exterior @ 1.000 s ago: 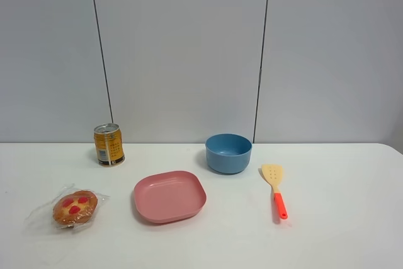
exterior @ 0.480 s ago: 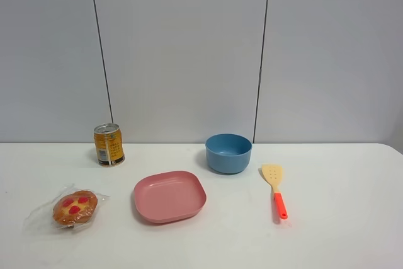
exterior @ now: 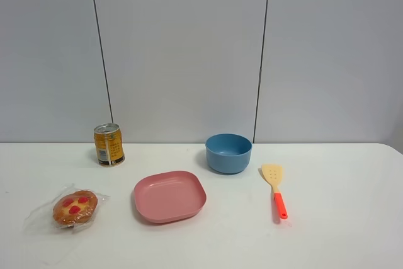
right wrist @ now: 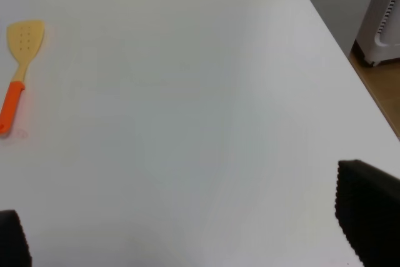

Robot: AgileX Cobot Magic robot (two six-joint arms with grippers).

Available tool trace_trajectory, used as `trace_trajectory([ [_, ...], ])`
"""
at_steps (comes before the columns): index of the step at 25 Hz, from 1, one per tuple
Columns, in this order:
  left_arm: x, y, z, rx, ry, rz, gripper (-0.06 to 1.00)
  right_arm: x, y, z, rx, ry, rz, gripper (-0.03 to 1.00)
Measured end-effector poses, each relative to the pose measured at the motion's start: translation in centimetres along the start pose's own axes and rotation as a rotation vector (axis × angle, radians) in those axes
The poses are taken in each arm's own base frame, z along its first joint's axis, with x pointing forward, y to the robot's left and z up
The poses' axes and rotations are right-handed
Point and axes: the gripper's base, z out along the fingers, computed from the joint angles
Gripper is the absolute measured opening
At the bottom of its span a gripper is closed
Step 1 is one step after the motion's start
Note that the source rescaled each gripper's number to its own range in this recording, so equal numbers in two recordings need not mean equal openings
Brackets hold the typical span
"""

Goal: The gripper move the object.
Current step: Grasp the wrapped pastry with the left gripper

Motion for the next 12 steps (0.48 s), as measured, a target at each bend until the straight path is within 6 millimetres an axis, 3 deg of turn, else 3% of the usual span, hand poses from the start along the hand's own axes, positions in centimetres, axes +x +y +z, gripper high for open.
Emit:
trace_trajectory([
  [6,-3.5,-0.1,0.9,0.044,0.097,-0.029,1.00,0.0,0.0,0.0,0.000,0.000,0.000,1.00],
  [12,-6.0,0.8,5.2,0.058,0.297,0.009,1.00,0.0,0.0,0.0,0.000,0.000,0.000,1.00],
])
